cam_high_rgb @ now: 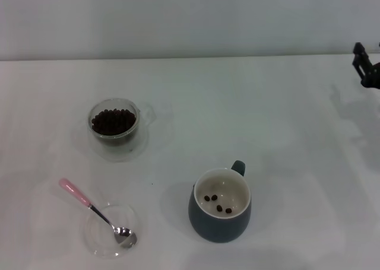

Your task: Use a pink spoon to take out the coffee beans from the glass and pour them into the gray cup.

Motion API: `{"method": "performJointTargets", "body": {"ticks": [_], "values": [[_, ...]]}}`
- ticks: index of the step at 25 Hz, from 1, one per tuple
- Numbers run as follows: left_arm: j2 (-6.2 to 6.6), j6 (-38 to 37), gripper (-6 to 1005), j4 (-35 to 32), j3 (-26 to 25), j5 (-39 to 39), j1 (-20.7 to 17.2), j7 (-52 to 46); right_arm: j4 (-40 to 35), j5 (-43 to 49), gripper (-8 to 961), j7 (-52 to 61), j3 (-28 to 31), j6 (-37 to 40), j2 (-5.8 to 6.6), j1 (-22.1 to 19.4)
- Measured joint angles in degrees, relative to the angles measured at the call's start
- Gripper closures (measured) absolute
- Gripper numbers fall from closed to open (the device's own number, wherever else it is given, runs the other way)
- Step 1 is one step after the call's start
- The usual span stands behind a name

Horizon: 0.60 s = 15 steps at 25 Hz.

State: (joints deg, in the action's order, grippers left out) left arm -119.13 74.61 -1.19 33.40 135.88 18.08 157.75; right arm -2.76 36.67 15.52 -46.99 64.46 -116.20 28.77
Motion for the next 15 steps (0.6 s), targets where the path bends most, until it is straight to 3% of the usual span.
{"method": "performJointTargets", "body": {"ticks": [4,6,11,15], "values": [[0.06,-2.1,138,0.1,0.1,-0.2,0.3,1.1,4.8,-0.3,388,-2.3,0.3,10.6,0.00,0.0],[0.11,-2.4,138,0.1,0.2,-0.4,0.4,1.4,5.7,-0.3,381,-0.9,0.6,11.6,0.01,0.0],[0.13,-2.1,138,-0.2,0.1,-0.3,0.2,1.8,7.1,-0.3,199,3.8,0.9,9.6,0.01,0.1],[0.09,-1.6,138,-0.6,0.0,-0.3,-0.6,1.8,8.4,0.0,199,7.2,0.9,9.9,0.01,0.2]]}}
